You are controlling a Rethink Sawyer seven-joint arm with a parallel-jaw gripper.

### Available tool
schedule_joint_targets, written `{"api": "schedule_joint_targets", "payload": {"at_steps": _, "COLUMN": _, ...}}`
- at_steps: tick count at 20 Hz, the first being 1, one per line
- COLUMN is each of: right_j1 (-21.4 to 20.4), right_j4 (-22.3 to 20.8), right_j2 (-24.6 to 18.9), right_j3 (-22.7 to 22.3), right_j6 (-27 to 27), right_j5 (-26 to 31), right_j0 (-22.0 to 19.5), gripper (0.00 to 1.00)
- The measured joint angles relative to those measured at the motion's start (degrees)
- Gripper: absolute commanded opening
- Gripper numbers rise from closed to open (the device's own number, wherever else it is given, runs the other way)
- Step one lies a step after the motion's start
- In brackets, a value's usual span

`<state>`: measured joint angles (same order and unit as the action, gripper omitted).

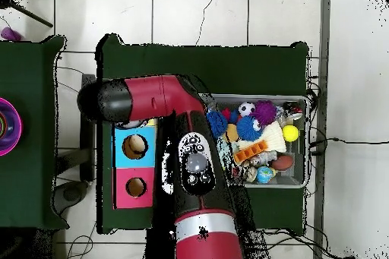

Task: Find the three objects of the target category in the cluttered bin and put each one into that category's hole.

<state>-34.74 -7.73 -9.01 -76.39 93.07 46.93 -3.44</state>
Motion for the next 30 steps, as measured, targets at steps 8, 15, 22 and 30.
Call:
{"api": "schedule_joint_targets", "payload": {"at_steps": 8, "right_j1": 4.40, "right_j4": 2.14, "right_j2": 2.35, "right_j3": 7.08, "right_j6": 0.00, "right_j5": 0.57, "right_j0": 2.16, "gripper": 0.00}}
{"api": "schedule_joint_targets", "payload": {"at_steps": 15, "right_j1": 6.42, "right_j4": 3.19, "right_j2": 4.21, "right_j3": 7.03, "right_j6": 0.04, "right_j5": -1.38, "right_j0": 3.28, "gripper": 0.00}}
{"api": "schedule_joint_targets", "payload": {"at_steps": 22, "right_j1": 6.64, "right_j4": 4.89, "right_j2": 5.34, "right_j3": 4.24, "right_j6": 0.04, "right_j5": -7.47, "right_j0": 3.30, "gripper": 0.00}}
{"api": "schedule_joint_targets", "payload": {"at_steps": 30, "right_j1": 5.61, "right_j4": 7.11, "right_j2": 6.34, "right_j3": 0.68, "right_j6": 0.04, "right_j5": -12.86, "right_j0": 3.43, "gripper": 0.00}}
